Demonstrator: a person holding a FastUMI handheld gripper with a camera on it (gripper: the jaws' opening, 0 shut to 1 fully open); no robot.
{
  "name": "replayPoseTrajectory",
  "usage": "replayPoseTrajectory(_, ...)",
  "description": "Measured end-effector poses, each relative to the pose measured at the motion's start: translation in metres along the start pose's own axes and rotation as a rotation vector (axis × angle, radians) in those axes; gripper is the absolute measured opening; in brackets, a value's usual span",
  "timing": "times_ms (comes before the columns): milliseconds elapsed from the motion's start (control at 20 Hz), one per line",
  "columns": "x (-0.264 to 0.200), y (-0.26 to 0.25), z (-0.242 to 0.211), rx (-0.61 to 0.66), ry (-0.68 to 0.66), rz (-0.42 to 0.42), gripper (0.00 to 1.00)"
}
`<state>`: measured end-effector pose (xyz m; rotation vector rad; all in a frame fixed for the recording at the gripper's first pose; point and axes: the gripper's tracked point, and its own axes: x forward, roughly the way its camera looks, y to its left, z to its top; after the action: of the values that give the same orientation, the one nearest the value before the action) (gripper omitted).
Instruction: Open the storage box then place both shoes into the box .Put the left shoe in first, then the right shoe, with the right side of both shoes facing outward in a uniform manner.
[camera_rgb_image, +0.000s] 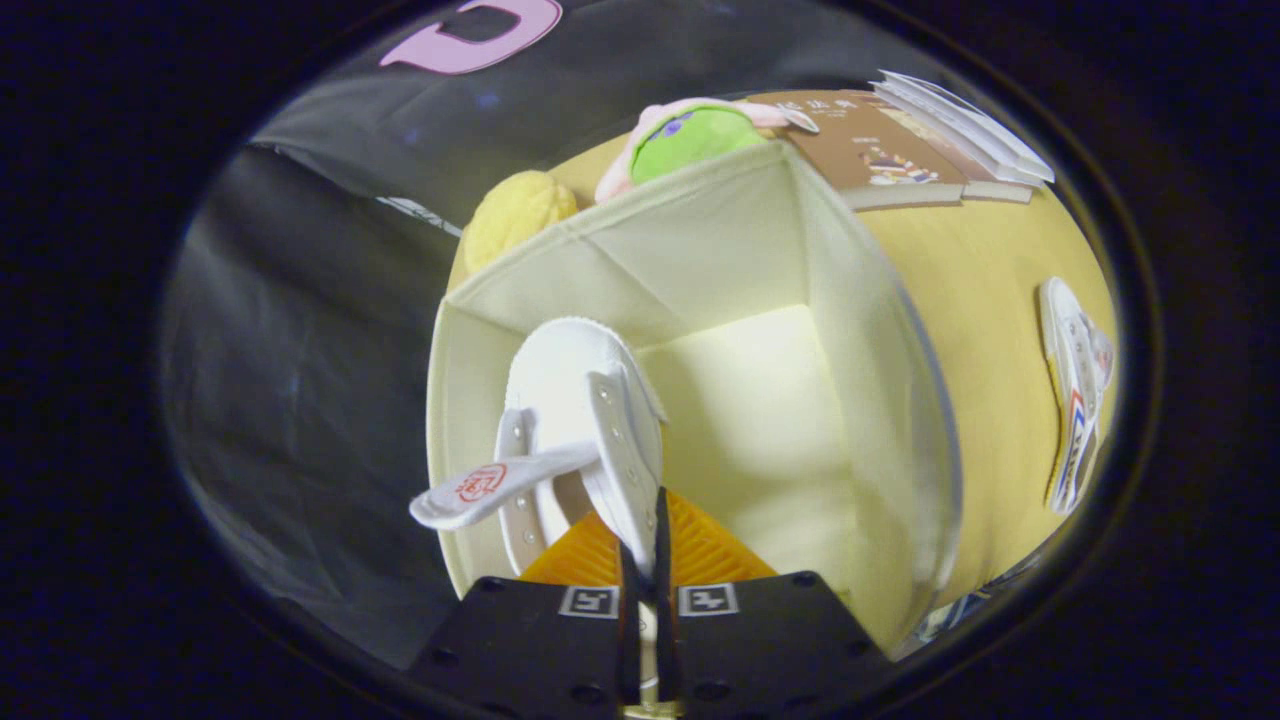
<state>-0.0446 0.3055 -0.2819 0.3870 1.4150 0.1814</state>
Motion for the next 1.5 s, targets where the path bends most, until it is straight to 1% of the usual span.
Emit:
replayPoseTrajectory(100, -0.011, 0.007, 0.005, -0.018, -0.012, 0.056, 0.36)
replayPoseTrajectory(150, -0.016, 0.016, 0.005, -0.03, -0.013, 0.105, 0.44)
replayPoseTrajectory(300, -0.046, 0.018, 0.018, -0.135, -0.081, 0.158, 0.68)
replayPoseTrajectory(400, -0.069, 0.018, 0.022, -0.172, -0.125, 0.196, 0.84)
replayPoseTrajectory(500, -0.091, 0.004, 0.031, -0.188, -0.168, 0.208, 1.0)
replayPoseTrajectory(750, -0.143, -0.056, 0.054, -0.176, -0.274, 0.19, 1.0)
replayPoseTrajectory(800, -0.155, -0.073, 0.061, -0.178, -0.302, 0.173, 1.0)
replayPoseTrajectory(1000, -0.197, -0.151, 0.084, -0.194, -0.42, 0.06, 1.0)
replayPoseTrajectory(1150, -0.215, -0.208, 0.089, -0.199, -0.473, -0.038, 1.0)
replayPoseTrajectory(1350, -0.224, -0.282, 0.083, -0.232, -0.474, -0.171, 1.0)
replayPoseTrajectory(1500, -0.214, -0.33, 0.072, -0.288, -0.444, -0.267, 1.0)
